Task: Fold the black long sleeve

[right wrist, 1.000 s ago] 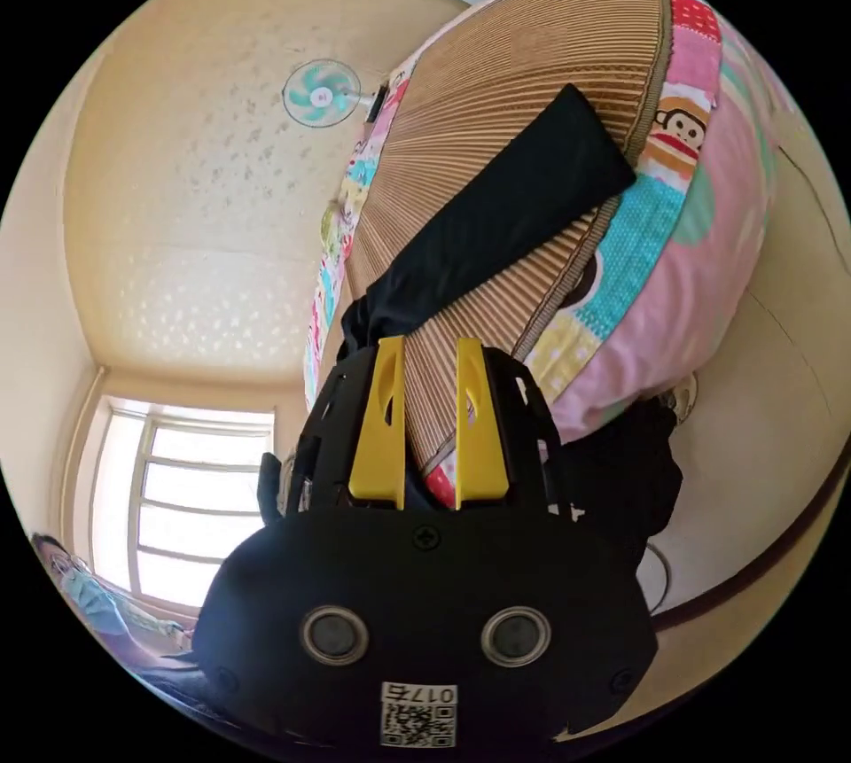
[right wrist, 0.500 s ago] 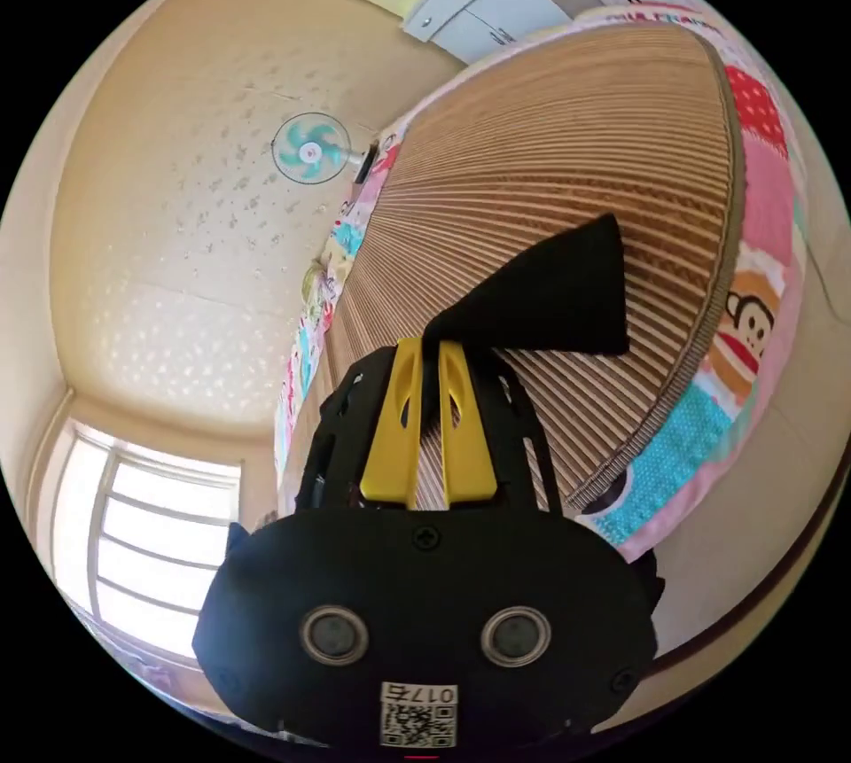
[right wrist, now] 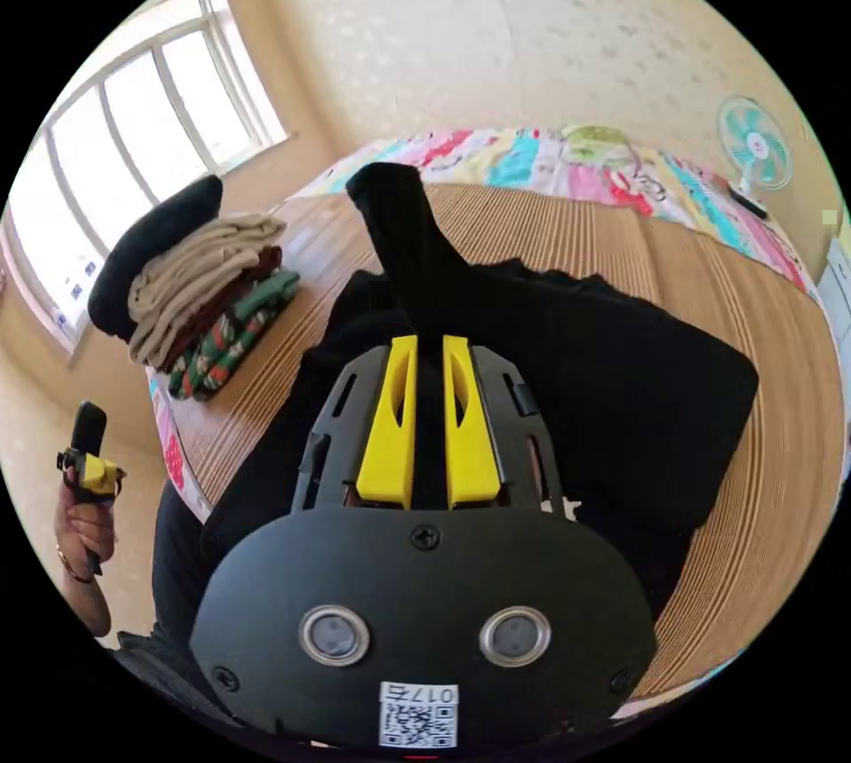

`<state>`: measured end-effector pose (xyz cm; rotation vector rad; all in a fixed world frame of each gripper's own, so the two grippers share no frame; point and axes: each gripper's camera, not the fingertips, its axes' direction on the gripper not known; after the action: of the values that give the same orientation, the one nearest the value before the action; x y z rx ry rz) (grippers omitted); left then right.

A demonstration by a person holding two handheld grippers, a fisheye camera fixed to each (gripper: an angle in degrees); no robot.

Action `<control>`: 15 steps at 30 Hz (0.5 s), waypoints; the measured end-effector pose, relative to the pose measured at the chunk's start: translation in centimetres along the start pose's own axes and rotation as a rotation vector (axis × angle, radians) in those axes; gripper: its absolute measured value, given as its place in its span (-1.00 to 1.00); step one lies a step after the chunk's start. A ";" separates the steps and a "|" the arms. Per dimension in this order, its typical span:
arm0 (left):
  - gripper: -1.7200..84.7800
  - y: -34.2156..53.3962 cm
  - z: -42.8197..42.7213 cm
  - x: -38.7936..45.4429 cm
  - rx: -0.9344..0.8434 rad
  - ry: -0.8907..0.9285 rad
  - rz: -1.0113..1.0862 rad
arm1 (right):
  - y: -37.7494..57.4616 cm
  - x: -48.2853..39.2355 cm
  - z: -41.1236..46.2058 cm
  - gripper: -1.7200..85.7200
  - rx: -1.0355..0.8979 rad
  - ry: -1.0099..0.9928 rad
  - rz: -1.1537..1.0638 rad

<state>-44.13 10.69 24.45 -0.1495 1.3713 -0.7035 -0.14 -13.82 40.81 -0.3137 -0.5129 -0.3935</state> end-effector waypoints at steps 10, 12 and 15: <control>-0.95 -1.0 0.6 -3.0 0.037 -0.019 -0.008 | 8.8 5.4 -6.4 -0.74 0.120 -0.069 0.155; -0.86 -1.0 1.0 -2.0 0.011 -0.147 0.083 | 12.2 7.7 -7.9 -0.74 0.096 -0.082 0.217; -0.78 -0.4 3.4 0.5 -0.156 -0.574 0.281 | 17.6 10.2 -10.2 -0.74 0.040 -0.078 0.298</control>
<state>-41.07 9.10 24.95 -0.2547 0.8684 -0.2810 19.93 -5.19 34.41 -0.3621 -0.5406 -0.0823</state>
